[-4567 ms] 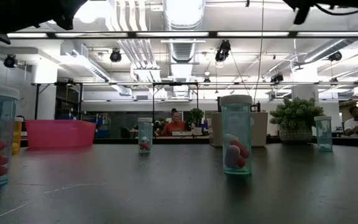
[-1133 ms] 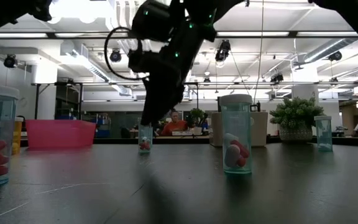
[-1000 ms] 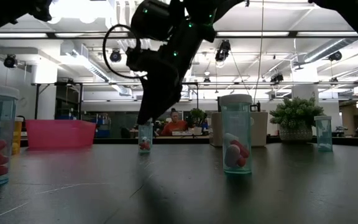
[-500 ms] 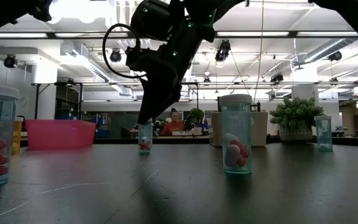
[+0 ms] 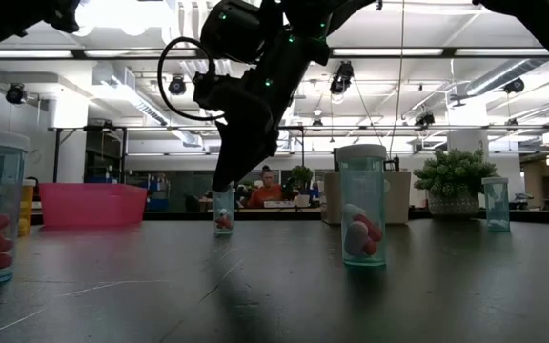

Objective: Pick and place medicine bottles into bin by pill shape (circle, oval)
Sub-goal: Put the blue capsule bottle into the white bin

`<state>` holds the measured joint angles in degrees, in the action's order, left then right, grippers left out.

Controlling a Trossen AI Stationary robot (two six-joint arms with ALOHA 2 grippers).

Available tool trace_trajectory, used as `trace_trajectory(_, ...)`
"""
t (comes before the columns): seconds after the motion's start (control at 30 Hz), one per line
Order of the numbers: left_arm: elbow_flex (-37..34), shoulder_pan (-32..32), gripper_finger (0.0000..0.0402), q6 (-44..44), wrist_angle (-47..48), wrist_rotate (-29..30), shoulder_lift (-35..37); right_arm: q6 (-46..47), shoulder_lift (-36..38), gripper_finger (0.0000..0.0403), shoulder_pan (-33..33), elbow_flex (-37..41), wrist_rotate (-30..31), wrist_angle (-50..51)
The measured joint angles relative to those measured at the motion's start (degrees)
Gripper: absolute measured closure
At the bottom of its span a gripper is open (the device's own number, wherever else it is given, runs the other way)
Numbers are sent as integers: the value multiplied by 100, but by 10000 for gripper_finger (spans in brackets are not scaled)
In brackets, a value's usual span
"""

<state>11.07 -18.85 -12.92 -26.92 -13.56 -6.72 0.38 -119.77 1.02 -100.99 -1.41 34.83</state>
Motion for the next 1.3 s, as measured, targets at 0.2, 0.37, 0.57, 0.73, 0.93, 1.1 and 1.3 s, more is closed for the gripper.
trace_trajectory(0.2,0,0,395,-1,0,-2,0,-2,26,284,0,2,0,19)
trace_trajectory(0.37,0,1,395,-1,0,-2,0,-19,17,258,0,4,-2,26)
trace_trajectory(0.57,0,0,395,-1,0,2,0,-2,17,208,0,4,-2,26)
trace_trajectory(0.73,0,1,395,0,0,9,0,0,16,187,0,8,-2,76)
trace_trajectory(0.93,0,1,395,0,0,12,0,5,13,184,11,33,-1,24)
trace_trajectory(1.1,-2,1,395,0,-1,13,0,7,7,184,11,61,-2,30)
trace_trajectory(1.3,-2,0,395,1,0,13,0,30,63,184,11,-99,-4,355)
